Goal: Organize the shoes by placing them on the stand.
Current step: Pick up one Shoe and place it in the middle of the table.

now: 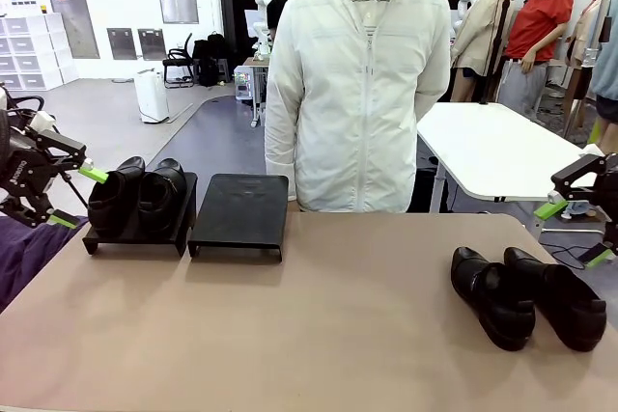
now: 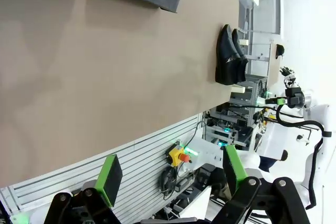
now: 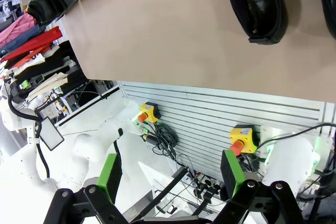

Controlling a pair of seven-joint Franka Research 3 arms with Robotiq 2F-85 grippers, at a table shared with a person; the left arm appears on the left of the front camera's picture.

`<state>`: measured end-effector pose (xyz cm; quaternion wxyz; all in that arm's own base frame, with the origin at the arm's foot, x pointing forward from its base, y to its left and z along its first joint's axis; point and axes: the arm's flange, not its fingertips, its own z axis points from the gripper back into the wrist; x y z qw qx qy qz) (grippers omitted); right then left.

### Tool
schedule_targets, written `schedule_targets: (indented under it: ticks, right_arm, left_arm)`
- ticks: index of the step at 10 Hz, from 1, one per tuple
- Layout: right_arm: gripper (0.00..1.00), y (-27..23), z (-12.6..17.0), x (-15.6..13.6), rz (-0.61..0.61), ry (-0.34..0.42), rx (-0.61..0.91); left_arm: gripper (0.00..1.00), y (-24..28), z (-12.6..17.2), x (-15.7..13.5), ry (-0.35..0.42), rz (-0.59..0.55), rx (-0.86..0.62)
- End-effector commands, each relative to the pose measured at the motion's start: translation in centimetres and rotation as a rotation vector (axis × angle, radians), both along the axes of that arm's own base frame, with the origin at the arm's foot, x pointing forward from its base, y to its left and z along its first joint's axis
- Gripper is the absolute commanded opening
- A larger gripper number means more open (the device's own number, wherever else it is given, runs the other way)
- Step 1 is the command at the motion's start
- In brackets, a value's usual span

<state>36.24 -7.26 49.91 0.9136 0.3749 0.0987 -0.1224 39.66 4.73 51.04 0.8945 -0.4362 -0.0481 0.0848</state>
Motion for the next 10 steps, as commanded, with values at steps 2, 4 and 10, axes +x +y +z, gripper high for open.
schedule_targets:
  ticks: [2,4,10]
  right_arm:
    - [1.0,0.1,0.1,0.2,0.002,-0.029,0.015]
    - [1.0,3.4,-0.7,1.4,-0.056,-0.109,-0.217]
    - [1.0,8.2,-9.4,7.7,0.046,-0.378,-0.567]
  left_arm:
    - [1.0,0.3,0.2,-0.2,-0.005,-0.012,0.001]
    - [1.0,0.3,0.2,-0.2,-0.005,-0.012,0.001]
    - [1.0,0.3,0.2,-0.2,-0.005,-0.012,0.001]
